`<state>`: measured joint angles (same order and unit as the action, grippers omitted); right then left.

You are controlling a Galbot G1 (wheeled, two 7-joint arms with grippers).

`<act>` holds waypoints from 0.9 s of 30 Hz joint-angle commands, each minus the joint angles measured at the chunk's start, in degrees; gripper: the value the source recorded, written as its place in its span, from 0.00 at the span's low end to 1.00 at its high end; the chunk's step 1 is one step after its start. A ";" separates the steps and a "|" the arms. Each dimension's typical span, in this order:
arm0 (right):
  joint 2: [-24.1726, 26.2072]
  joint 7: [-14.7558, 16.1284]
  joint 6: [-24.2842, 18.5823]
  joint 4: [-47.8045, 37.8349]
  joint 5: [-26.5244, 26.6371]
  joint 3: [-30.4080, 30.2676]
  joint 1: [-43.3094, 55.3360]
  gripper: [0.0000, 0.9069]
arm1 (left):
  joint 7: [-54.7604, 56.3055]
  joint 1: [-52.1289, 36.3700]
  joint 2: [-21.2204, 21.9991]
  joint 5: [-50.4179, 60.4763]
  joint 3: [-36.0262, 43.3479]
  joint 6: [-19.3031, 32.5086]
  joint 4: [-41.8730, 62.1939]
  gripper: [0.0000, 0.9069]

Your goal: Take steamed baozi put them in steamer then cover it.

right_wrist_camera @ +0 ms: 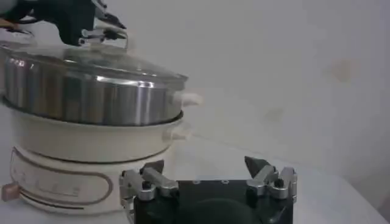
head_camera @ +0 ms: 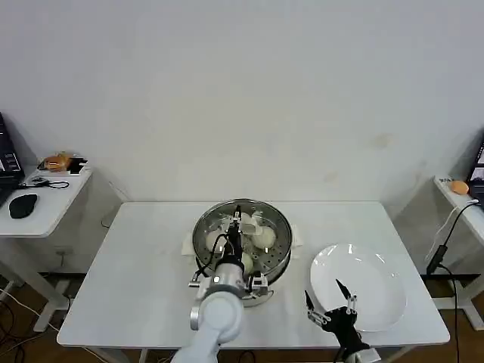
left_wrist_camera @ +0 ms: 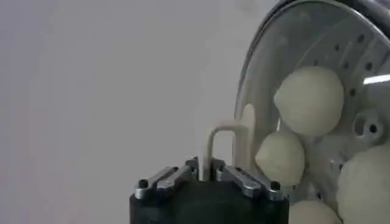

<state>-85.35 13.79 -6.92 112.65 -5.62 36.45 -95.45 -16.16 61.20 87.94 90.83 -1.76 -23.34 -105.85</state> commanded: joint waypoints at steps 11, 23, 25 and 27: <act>0.34 -0.32 -0.10 -0.95 0.53 0.02 -0.07 1.00 | 3.11 7.08 -6.40 -10.11 -0.58 2.86 -13.00 1.00; 2.30 -1.23 -0.06 -0.58 2.70 0.21 -1.21 1.00 | 16.70 17.36 -12.91 -32.97 -9.93 10.66 -19.08 1.00; 3.18 -1.69 -0.05 0.54 4.21 0.19 -1.74 1.00 | 22.25 18.75 -13.37 -43.29 -13.40 14.77 -17.04 1.00; 4.09 -1.81 0.20 1.44 6.70 0.19 -2.26 1.00 | 27.11 20.19 -13.49 -59.61 -17.09 19.18 -14.14 1.00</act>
<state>-83.33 12.62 -7.02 112.22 -3.41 36.60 -96.72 -7.60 73.40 78.10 71.12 -6.97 -17.15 -121.33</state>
